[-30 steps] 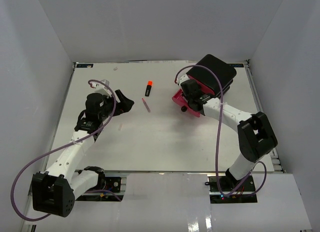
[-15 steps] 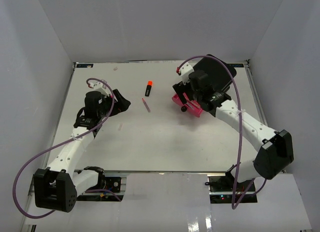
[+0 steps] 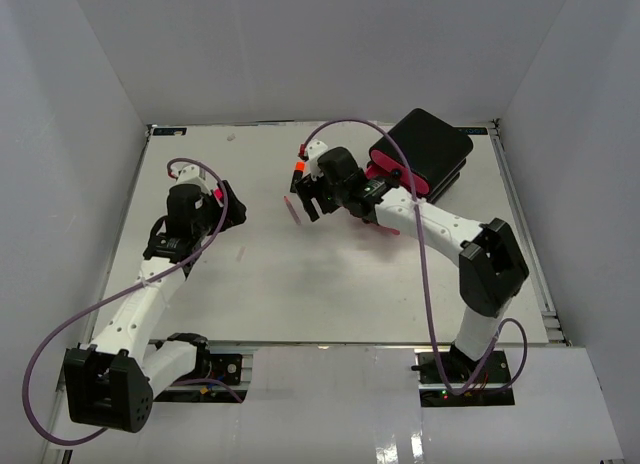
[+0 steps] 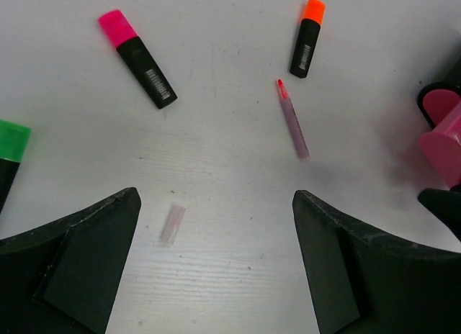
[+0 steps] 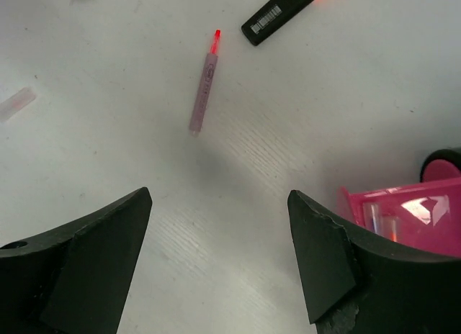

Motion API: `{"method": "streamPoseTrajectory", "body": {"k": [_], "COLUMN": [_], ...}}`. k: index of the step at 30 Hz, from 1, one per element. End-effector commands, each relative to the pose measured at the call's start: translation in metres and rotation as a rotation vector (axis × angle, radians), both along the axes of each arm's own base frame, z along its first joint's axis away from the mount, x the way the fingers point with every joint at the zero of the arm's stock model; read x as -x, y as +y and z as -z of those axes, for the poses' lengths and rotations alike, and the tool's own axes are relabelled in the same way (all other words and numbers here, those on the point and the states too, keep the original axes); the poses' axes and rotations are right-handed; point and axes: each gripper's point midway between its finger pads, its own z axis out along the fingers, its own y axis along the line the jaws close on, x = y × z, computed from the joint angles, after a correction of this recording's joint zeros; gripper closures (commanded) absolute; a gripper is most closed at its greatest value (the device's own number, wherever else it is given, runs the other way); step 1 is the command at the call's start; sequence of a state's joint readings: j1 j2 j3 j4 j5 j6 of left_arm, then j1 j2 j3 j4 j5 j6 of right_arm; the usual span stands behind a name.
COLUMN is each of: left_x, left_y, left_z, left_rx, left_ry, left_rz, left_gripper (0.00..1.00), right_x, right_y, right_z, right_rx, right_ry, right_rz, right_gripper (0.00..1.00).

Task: Sort the stationery into containers
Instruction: Pick up the pen from the center of the board.

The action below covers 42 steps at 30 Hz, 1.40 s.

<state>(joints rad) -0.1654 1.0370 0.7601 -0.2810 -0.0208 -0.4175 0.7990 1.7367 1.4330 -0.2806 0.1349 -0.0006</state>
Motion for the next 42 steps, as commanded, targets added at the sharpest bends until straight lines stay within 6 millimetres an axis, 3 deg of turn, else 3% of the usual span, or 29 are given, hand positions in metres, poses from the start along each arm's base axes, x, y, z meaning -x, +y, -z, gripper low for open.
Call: {"method": "streamPoseTrajectory", "body": {"k": [1,6,9,19,30,42], "left_x": [0.002,0.001,0.002,0.003,0.003,0.002], "left_y": [0.012,0.009,0.008,0.006,0.003,0.003], "left_z": [-0.006,-0.004,-0.004,-0.004,-0.002,-0.001], "left_rx": [-0.042,-0.034,-0.029,-0.018,-0.011,-0.011], "left_ry": [-0.024,-0.011,-0.011,-0.008,-0.001,0.004], "left_rz": [-0.038,-0.027,-0.020,-0.012,-0.002,-0.003], "left_gripper": [0.02,0.02,0.02,0.02,0.02,0.02], "right_x": [-0.014,-0.026,-0.032,-0.042,-0.052,-0.050], "right_y": [0.027,0.048,0.060,0.079,0.081,0.080], "right_z": [-0.002,0.013,0.035,0.077,0.122,0.152], "right_rx": [-0.095,-0.105,-0.080,-0.071,-0.003,0.054], "right_ry": [0.041,0.065,0.088,0.129,0.136,0.156], "right_rz": [0.033,0.032,0.027,0.028,0.062,0.068], "right_gripper": [0.18,0.20,0.22,0.31,0.39,0.49]}}
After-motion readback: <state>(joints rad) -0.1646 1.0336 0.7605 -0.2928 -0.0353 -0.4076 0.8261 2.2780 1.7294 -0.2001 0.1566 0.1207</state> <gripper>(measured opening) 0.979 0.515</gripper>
